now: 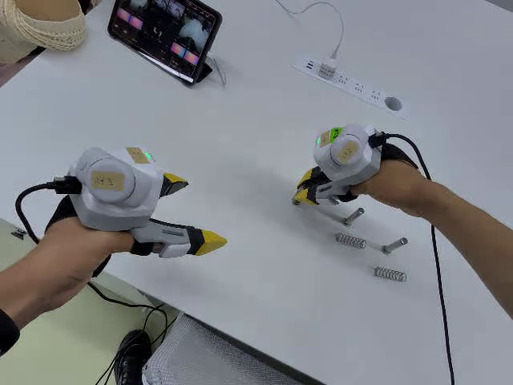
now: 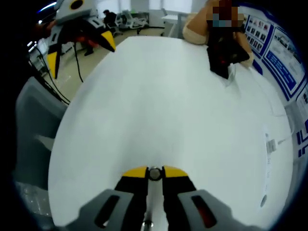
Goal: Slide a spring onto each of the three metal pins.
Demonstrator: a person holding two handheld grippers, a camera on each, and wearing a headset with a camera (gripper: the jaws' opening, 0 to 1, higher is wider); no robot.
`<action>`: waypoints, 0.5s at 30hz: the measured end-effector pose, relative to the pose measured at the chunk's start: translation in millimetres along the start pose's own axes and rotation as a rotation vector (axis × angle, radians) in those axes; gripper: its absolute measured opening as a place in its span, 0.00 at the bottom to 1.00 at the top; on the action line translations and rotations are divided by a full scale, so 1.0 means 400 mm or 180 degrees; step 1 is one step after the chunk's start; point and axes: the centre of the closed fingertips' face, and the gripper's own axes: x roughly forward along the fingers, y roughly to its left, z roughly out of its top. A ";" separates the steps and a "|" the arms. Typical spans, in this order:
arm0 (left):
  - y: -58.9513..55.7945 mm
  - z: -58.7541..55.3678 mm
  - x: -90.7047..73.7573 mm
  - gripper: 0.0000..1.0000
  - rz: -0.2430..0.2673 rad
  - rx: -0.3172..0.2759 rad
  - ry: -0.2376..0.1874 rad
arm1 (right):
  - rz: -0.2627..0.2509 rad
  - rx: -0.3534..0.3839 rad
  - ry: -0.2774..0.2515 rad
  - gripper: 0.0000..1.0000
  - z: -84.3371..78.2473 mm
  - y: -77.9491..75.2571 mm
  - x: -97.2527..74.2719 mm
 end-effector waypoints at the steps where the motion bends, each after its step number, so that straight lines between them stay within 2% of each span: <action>1: 0.000 0.000 0.000 0.70 0.0003 0.0000 -0.0002 | 0.0003 0.0009 -0.0011 0.13 0.001 0.001 0.000; 6: -0.003 0.002 0.004 0.70 -0.0010 0.0006 0.0001 | 0.0007 0.0014 0.0024 0.14 -0.005 0.000 0.005; 10: -0.003 0.008 0.005 0.70 -0.0011 0.0004 -0.0017 | 0.0023 0.0049 0.0034 0.24 -0.002 0.013 -0.002; 15: -0.006 0.016 0.009 0.71 -0.0033 0.0013 -0.0044 | -0.0036 0.0180 0.0017 0.37 -0.005 0.006 -0.023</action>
